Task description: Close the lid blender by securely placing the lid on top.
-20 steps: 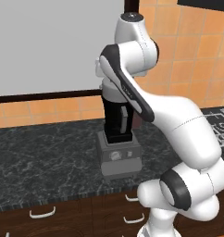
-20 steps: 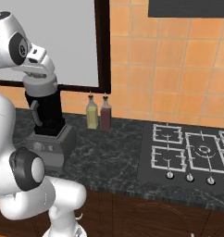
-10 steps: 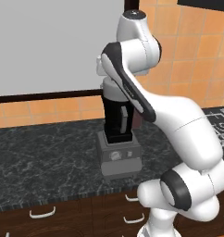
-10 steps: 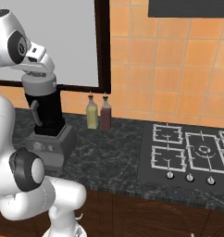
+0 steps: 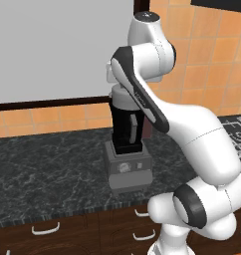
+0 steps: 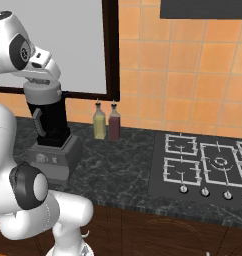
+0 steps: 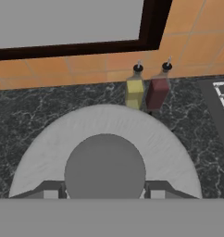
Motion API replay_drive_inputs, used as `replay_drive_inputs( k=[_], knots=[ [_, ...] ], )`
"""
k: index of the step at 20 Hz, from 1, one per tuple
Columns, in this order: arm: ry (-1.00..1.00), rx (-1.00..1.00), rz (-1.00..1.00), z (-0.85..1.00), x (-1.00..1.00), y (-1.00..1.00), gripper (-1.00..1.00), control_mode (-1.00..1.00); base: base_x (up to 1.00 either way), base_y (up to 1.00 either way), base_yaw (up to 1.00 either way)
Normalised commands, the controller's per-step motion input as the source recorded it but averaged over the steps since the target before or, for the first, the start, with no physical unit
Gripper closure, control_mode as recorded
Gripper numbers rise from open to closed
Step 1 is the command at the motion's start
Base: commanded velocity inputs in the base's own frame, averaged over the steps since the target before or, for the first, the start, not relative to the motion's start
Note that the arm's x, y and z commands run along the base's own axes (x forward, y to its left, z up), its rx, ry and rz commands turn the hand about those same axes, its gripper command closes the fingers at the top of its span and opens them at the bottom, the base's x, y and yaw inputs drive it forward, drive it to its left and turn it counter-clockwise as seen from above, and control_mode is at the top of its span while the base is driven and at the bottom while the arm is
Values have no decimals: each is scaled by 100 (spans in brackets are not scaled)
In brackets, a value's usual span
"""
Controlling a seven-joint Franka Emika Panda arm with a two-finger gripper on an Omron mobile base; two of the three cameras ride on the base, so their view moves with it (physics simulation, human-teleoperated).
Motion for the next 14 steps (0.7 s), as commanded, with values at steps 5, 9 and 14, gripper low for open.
replay_drive_inputs(
  k=[5, 9, 14],
  knots=[
    [-1, 0, 0, 0, 5, 0, 100, -100, 0, 0, 0],
    [-7, 0, 0, 0, 13, 0, 100, -100, 0, 0, 0],
    [-10, 0, 0, 1, 8, 0, 100, -100, 0, 0, 0]
  ],
)
